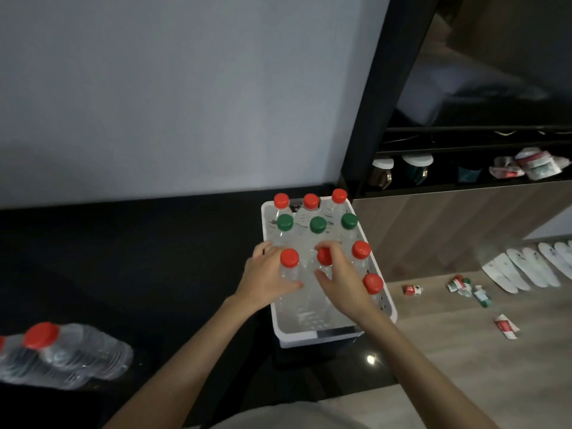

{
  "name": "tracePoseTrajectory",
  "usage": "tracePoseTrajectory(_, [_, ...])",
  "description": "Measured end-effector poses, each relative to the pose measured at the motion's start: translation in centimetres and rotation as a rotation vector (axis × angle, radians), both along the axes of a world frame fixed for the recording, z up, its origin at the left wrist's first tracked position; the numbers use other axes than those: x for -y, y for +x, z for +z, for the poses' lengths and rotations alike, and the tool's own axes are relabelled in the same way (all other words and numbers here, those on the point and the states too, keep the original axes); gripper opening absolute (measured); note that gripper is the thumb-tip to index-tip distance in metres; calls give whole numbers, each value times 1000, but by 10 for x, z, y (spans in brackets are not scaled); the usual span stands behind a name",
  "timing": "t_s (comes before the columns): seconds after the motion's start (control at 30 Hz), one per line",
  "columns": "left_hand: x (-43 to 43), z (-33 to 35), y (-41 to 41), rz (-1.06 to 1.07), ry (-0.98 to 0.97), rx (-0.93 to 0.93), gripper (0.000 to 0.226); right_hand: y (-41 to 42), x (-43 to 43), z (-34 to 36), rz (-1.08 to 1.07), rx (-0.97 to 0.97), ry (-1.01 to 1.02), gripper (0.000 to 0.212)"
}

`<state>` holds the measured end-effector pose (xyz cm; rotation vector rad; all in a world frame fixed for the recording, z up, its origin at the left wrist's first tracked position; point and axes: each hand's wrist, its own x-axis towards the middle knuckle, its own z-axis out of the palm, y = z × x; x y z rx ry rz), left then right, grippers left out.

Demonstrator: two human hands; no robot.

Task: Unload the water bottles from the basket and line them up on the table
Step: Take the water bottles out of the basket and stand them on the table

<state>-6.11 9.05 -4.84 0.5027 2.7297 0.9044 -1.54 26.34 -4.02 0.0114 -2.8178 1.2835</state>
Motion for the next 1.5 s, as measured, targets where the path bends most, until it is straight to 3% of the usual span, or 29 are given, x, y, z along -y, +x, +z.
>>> tracePoseTrajectory(0.07, [1,-1,0,-56,-157,-48,66,-4,-2,-4,23,1,16,46])
tracePoseTrajectory(0.17, [2,-1,-2,-90,-224,-68,61,-7,-2,-10,38,13,40,60])
tracePoseTrajectory(0.3, [3,-2,-8,-94,-207,-86,47,-8,3,-18,13,-11,100,75])
tracePoseTrajectory(0.47, [7,-7,-6,-73,-109,-118,48,-11,7,-19,-74,-35,88,82])
tracePoseTrajectory(0.9, [11,3,-8,-35,48,-169,41,-6,8,0,-169,-67,-31,45])
tracePoseTrajectory(1.07, [20,52,-17,-13,306,-102,36,2,19,45,-178,-176,-16,49])
tracePoseTrajectory(1.33, [46,127,-29,-62,466,-196,42,0,34,135,-177,-304,36,31])
tracePoseTrajectory(1.5, [77,165,-50,-62,473,-253,38,-16,58,168,-185,-373,-37,28])
